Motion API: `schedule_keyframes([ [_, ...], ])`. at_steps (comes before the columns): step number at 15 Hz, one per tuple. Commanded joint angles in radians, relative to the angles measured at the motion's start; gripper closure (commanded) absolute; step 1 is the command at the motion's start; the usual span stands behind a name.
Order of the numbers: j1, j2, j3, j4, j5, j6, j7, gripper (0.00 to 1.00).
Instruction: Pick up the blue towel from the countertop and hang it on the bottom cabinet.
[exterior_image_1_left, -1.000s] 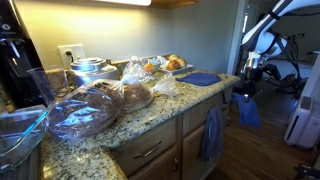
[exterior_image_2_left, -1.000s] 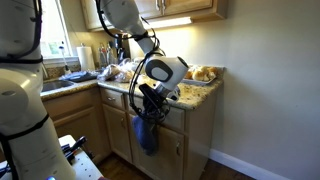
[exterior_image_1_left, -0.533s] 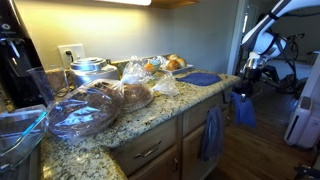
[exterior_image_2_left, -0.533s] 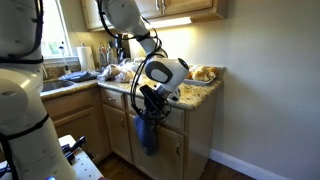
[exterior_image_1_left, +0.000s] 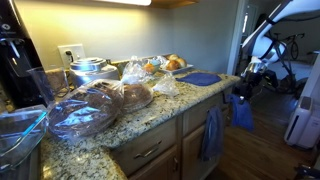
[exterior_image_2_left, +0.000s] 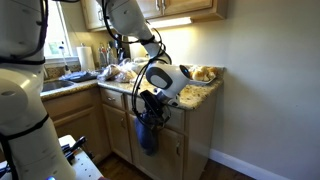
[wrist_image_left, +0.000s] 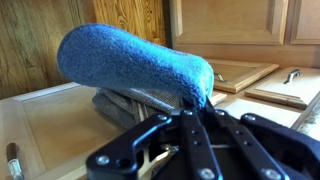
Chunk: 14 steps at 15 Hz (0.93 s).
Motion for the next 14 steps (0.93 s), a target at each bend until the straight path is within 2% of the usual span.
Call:
schedule_keyframes([
  [1, -0.007, 0.031, -0.005, 0.005, 0.061, 0.011, -0.068, 0.95],
  [7, -0.009, 0.086, -0.006, 0.044, 0.108, 0.002, -0.117, 0.95],
  [14, -0.019, 0.15, -0.01, 0.095, 0.13, 0.001, -0.115, 0.95],
])
